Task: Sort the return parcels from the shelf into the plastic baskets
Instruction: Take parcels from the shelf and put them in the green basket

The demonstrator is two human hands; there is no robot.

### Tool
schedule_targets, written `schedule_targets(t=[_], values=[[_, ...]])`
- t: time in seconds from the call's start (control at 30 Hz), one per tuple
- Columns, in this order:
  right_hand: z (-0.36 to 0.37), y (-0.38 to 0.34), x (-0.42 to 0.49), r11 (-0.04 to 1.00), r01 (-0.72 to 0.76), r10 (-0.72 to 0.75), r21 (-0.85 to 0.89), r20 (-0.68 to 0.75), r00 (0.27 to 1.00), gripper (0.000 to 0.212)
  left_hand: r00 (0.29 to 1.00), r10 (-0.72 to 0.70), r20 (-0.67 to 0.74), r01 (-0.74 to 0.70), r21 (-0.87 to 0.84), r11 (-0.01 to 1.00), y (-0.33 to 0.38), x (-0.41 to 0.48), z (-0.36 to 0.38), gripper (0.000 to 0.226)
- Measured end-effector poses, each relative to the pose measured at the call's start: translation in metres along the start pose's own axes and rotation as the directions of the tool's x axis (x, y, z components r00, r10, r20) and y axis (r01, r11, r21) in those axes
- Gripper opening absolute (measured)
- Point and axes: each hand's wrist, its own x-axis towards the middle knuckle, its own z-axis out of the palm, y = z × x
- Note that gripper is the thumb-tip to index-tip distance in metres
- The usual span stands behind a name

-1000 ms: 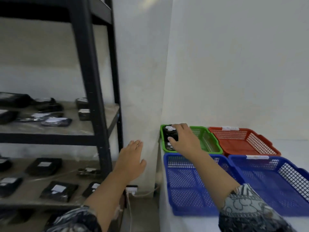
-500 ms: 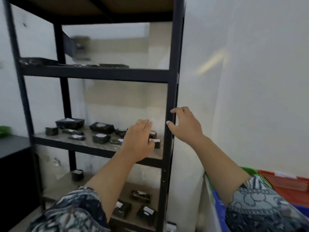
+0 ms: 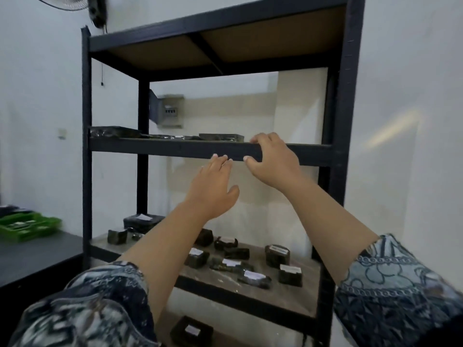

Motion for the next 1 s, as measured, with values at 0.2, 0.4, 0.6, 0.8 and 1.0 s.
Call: schedule_targets(t=[0.2,0.4,0.6,0.8,1.0], values=[[0.035,0.003,0.062,1.0,-0.015,0.014,-0.018,-0.037,0.999,0.042,0.999,-0.017,-0.036,0.018,0.031,0.999,-0.062,0.055,0.009,0.064],[0.058,0.01,0.099,0.992,-0.047,0.044,-0.114,-0.024,0.999,0.044,0.995,0.013,-0.103,-0.016,-0.028,0.999,-0.109,0.102,0.022,0.061],[0.072,0.012,0.144,0.978,-0.126,0.128,-0.169,0.001,0.992,0.045,0.988,0.113,-0.107,-0.124,-0.111,0.986,-0.139,0.151,0.037,0.056],[0.089,0.019,0.209,0.955,-0.228,0.25,-0.191,0.096,0.964,0.044,0.983,0.159,-0.096,-0.175,-0.196,0.965,-0.15,0.191,0.049,0.054],[0.125,0.036,0.256,0.922,-0.262,0.367,-0.285,0.421,0.83,0.059,0.974,0.158,-0.162,-0.175,-0.098,0.98,-0.152,0.189,0.072,0.072]])
